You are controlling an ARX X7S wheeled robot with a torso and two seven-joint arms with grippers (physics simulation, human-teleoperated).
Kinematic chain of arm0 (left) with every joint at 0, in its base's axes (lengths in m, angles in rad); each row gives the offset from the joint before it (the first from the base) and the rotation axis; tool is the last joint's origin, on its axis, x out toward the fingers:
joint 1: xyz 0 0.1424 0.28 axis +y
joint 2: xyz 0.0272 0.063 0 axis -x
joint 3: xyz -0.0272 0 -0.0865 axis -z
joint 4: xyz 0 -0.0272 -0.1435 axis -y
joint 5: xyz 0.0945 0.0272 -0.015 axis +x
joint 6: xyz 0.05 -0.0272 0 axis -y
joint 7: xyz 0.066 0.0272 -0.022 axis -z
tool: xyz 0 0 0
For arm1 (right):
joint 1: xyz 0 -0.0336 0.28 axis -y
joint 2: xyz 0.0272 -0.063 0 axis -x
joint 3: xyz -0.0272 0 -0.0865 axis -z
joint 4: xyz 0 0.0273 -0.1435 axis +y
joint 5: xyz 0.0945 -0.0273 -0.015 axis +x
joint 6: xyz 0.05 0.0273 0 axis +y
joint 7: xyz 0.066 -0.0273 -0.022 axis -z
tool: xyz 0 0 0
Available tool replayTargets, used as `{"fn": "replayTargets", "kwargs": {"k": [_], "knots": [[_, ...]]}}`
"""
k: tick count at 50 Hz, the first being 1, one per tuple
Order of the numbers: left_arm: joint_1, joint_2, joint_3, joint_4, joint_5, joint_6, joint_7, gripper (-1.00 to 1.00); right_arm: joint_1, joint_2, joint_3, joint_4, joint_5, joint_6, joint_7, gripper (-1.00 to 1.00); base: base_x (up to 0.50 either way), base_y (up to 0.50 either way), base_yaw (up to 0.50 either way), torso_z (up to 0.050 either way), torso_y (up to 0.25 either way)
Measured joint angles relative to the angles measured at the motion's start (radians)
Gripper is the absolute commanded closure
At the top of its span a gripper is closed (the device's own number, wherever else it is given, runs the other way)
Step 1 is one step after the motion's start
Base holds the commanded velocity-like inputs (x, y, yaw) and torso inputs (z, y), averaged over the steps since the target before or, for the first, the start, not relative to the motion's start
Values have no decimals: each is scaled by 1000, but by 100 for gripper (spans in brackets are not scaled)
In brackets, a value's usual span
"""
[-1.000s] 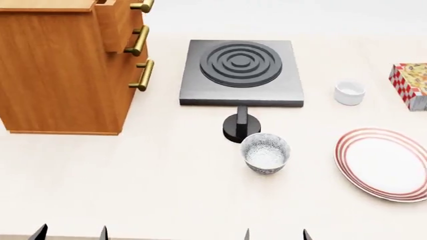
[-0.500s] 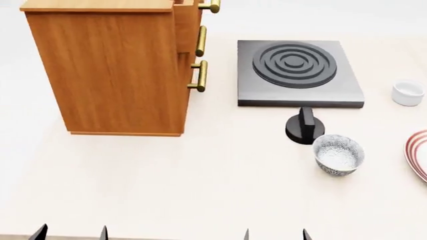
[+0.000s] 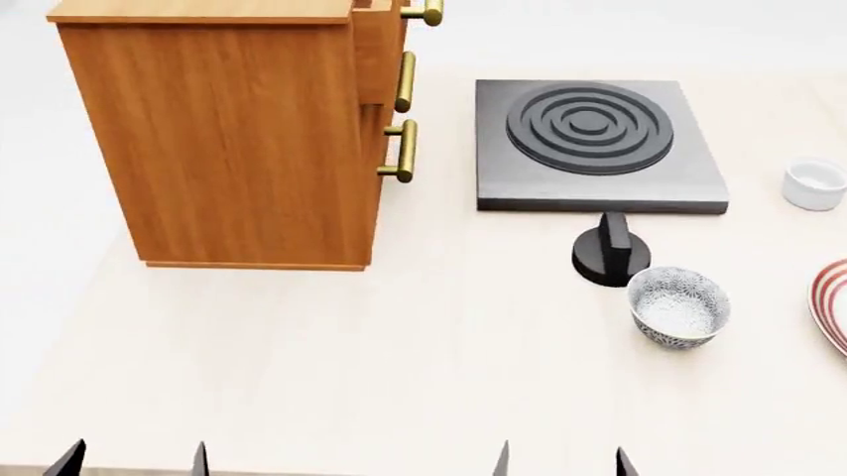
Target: Pick the akita bowl on the wooden cabinet and place it on the plate.
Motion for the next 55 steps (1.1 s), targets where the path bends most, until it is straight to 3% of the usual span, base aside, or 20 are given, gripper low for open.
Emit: {"fn": "replayTargets", "kwargs": {"k": [35,55], "knots": [[-138,-28,20,351,-84,-245,-47,-100,75,39,53,-569,43,357,210,-100,0,0,0,0,0],[-165,-73,-14,606,-152,-366,-107,-100,81,72,47,-785,68,389,251,-100,0,0,0,0,0]]}}
